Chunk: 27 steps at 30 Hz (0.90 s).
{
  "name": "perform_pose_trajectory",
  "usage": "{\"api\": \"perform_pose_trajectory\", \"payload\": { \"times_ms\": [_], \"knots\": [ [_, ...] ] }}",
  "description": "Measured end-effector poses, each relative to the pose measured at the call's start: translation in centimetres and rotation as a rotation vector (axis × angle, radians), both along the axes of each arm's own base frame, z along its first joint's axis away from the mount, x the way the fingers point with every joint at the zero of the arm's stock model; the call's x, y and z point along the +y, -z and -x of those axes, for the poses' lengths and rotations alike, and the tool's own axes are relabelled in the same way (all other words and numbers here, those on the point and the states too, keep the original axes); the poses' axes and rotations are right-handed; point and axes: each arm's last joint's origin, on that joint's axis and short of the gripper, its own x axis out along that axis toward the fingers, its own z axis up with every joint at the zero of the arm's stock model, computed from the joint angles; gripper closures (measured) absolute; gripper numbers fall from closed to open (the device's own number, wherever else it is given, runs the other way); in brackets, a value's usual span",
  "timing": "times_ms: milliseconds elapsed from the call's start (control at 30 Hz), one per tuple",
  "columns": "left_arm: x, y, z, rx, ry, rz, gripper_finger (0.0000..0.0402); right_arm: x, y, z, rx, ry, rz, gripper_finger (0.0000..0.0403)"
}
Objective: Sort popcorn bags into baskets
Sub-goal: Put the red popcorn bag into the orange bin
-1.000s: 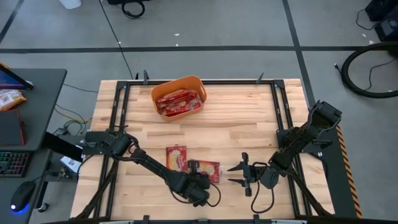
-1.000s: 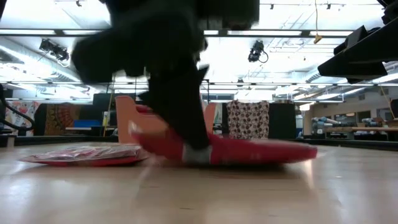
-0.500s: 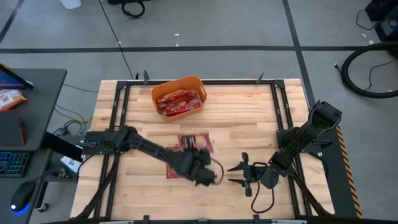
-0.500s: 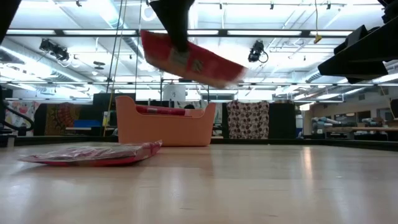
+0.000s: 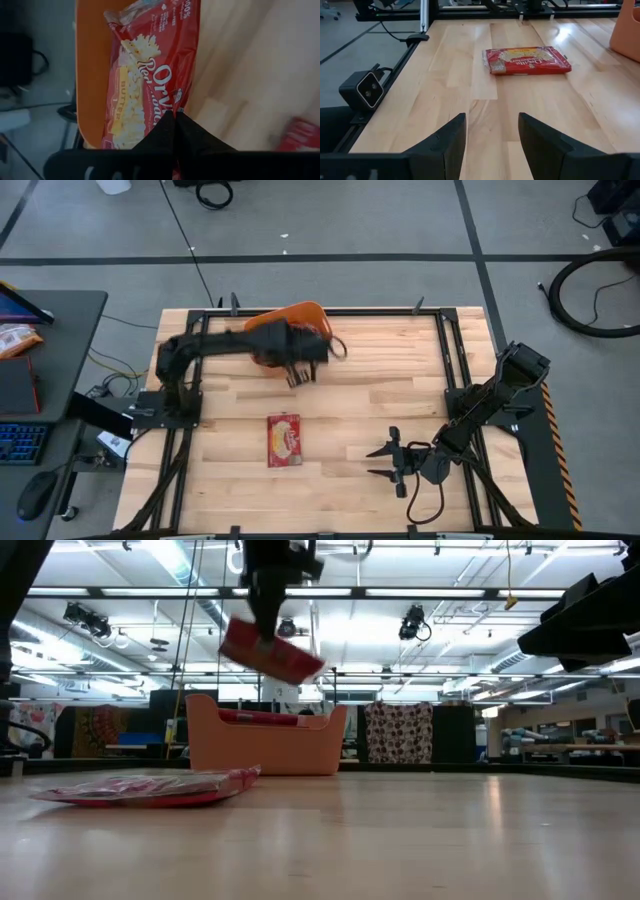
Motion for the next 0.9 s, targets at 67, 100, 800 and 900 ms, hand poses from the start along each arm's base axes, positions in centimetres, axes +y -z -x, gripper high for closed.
{"api": "perform_pose_trajectory", "payload": {
  "times_ms": [67,100,800,900],
  "knots": [
    [2.5,1.0,0.6,0.023,-0.022,0.032,0.0394,0.0,0.0,0.0,-0.001,-0.002,0.000,0.0218],
    [3.7,1.5,0.9,0.029,-0.033,0.038,0.0394,0.0,0.0,0.0,-0.001,-0.002,0.000,0.0218],
    [14.5,6.6,4.5,0.007,-0.177,0.188,0.0317,-0.4,0.3,-0.1,0.027,0.004,0.053,0.0218],
    [13.6,5.9,4.0,0.008,-0.144,0.195,0.0286,-0.4,0.3,-0.2,0.027,0.007,0.052,0.0218]
  ]
}}
